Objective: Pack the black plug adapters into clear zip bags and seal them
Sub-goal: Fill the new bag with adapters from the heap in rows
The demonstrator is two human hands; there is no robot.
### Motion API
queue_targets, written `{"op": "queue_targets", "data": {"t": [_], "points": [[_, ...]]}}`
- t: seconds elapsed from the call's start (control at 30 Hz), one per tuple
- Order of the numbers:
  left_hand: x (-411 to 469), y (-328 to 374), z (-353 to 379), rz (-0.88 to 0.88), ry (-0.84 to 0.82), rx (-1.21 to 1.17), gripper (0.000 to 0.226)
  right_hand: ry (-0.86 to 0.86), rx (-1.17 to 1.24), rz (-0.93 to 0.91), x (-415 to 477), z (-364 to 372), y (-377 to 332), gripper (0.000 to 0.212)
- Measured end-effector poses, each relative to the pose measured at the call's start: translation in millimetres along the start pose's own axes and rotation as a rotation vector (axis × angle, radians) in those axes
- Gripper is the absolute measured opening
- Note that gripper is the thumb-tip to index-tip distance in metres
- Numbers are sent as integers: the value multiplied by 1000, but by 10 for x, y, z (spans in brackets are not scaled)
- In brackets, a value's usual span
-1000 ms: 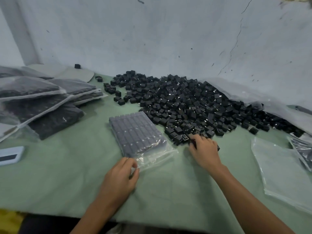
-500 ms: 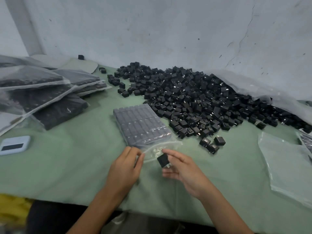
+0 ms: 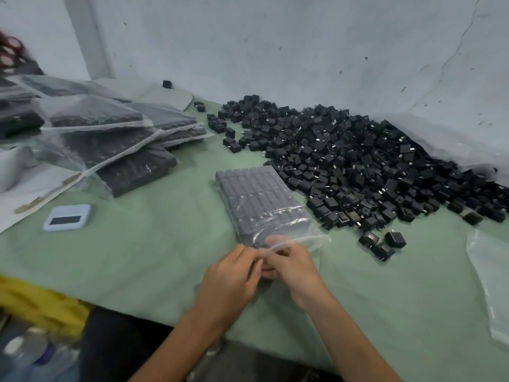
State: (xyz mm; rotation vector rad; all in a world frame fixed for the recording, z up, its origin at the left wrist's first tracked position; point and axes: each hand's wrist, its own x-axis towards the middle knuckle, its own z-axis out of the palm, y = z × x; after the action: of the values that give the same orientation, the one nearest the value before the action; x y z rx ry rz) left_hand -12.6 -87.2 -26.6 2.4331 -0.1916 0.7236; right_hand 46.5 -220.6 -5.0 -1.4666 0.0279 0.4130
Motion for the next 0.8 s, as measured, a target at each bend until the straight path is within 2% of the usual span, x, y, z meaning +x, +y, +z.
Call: {"op": "queue_targets", "data": {"t": [0.07, 0.13, 0.47, 0.63, 0.7, 0.8], "points": [[-49, -25, -32, -51, -19, 26, 10, 13, -88, -5, 16, -3, 28, 14], [-86, -56, -59, -112, -44, 53, 15, 13, -119, -13, 22, -20, 56, 6], [-68, -126, -62, -106, -163, -109, 6, -61, -152, -16, 2, -83, 86, 28], [-75, -182, -33, -131, -119, -140, 8, -96, -213, -28, 6, -95, 92, 38], [-60, -203, -24, -44, -94, -98, 11, -107, -262, -42, -1, -97, 94, 45], [4, -265, -35, 206, -147, -14, 7, -126, -295, -58, -22, -88, 90, 50]]}}
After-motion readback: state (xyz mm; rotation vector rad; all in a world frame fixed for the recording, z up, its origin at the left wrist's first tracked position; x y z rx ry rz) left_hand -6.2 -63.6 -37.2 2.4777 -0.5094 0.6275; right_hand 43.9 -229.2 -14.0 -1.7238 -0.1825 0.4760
